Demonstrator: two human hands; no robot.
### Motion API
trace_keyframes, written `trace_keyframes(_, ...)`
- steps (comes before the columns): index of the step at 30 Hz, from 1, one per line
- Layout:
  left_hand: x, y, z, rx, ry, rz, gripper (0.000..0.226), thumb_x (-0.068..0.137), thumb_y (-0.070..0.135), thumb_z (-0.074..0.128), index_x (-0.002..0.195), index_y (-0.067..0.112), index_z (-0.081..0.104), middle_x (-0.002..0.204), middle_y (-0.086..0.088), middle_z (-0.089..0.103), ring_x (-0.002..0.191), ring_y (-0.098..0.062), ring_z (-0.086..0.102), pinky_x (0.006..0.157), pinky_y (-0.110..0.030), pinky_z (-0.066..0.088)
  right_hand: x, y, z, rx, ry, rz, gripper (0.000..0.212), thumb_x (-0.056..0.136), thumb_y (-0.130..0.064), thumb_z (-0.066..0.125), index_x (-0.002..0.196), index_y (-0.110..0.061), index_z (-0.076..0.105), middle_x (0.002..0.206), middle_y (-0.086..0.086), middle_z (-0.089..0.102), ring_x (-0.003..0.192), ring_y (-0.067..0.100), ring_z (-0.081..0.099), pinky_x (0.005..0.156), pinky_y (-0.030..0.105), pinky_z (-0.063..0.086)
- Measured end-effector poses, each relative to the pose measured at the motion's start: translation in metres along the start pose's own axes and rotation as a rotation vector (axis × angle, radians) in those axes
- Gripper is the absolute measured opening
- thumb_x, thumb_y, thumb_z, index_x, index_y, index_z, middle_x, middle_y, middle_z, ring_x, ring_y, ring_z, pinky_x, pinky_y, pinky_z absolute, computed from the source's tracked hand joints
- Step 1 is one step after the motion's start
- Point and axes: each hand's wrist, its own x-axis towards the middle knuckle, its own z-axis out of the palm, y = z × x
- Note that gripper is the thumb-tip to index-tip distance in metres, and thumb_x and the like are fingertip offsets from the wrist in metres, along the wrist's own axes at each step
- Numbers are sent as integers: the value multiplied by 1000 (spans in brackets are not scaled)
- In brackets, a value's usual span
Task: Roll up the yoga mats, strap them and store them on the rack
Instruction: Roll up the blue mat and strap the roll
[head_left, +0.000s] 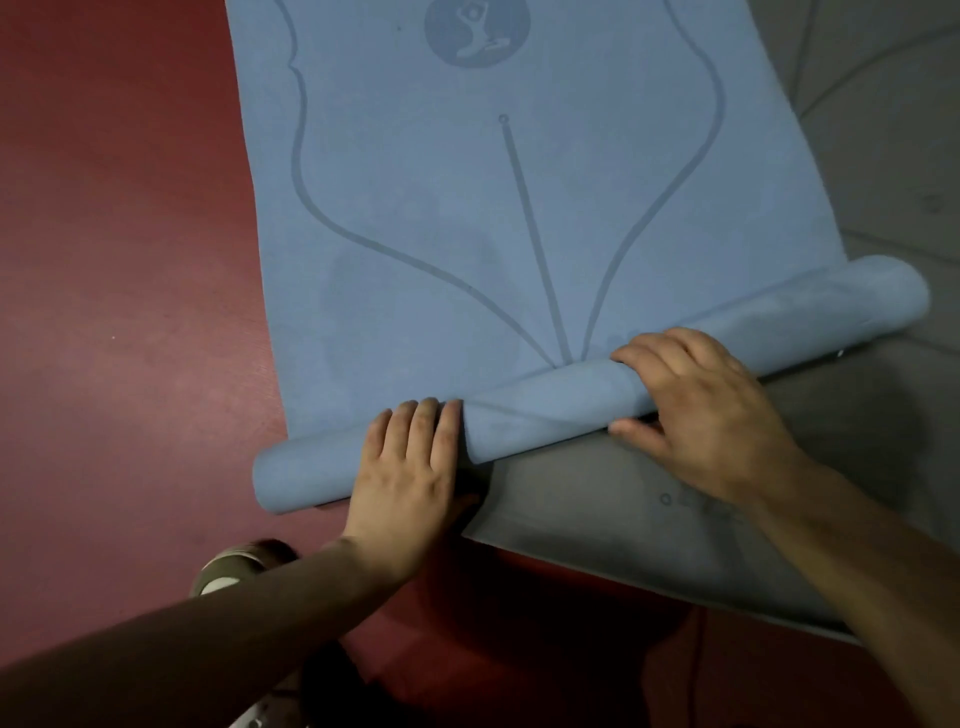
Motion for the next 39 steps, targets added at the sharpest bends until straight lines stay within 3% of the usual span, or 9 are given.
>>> trace_keyframes(2, 10, -4, -1, 14, 41, -15, 92, 60, 49, 86, 129, 0, 53, 117, -20, 59, 103, -39, 57, 91, -51, 46, 2, -2, 5, -72, -84, -3, 99, 52, -60, 82, 134, -14, 51, 134, 7, 53, 126, 31, 46, 115, 46, 28)
trace_keyframes(4, 21, -10, -4, 34, 38, -16, 91, 53, 48, 90, 124, 2, 56, 110, -17, 61, 92, -36, 59, 81, -47, 48, 12, -3, 7, -121, -119, 11, 106, 44, -56, 87, 133, -12, 50, 131, 10, 53, 124, 33, 47, 113, 47, 29)
trace_keyframes(12, 36, -31, -4, -15, 71, 56, 69, 61, 41, 85, 116, 8, 58, 94, -9, 61, 79, -31, 61, 68, -40, 49, 35, -10, 2, -132, -30, 45, 70, 48, -46, 87, 106, -15, 62, 91, 9, 60, 89, 34, 57, 85, 44, 43)
trace_keyframes(17, 22, -60, -7, -118, 6, 146, 71, 65, 52, 75, 123, 19, 53, 97, -2, 60, 84, -28, 64, 72, -37, 51, 27, -37, -11, -137, -166, 48, 67, 51, -60, 83, 97, -19, 57, 88, 6, 61, 87, 31, 57, 82, 41, 43)
trace_keyframes(21, 6, -87, -8, -158, -146, 239, 78, 63, 59, 67, 126, 20, 43, 107, -1, 63, 93, -25, 65, 76, -35, 54, 11, -69, -8, -80, -348, 74, 70, 64, -70, 69, 112, -24, 48, 102, -3, 61, 100, 22, 57, 91, 36, 42)
trace_keyframes(25, 7, -94, -7, -206, -212, 264, 82, 58, 49, 85, 121, 19, 41, 110, -3, 63, 92, -26, 66, 74, -36, 54, 10, -71, -8, -22, -375, 97, 75, 65, -74, 66, 114, -25, 40, 105, -5, 59, 102, 20, 56, 93, 35, 41)
trace_keyframes(30, -2, -91, -9, -253, -169, 191, 74, 55, 46, 84, 113, 26, 42, 107, 3, 50, 88, -21, 57, 72, -32, 46, 11, -65, -7, -1, -357, 34, 73, 59, -72, 71, 109, -24, 48, 109, -4, 47, 105, 21, 47, 92, 37, 42)
trace_keyframes(35, -8, -90, -11, -324, -176, 190, 65, 61, 46, 83, 112, 26, 49, 105, 7, 48, 91, -18, 54, 73, -30, 45, 11, -62, -13, 0, -381, -14, 69, 64, -74, 67, 110, -26, 49, 106, -8, 51, 101, 18, 48, 91, 35, 43)
trace_keyframes(39, -2, -95, -13, -378, -162, 189, 69, 60, 54, 76, 119, 27, 55, 112, 6, 47, 102, -19, 47, 85, -32, 42, 15, -56, -7, 32, -371, -29, 80, 63, -77, 58, 119, -20, 46, 111, -3, 55, 104, 22, 53, 91, 37, 45)
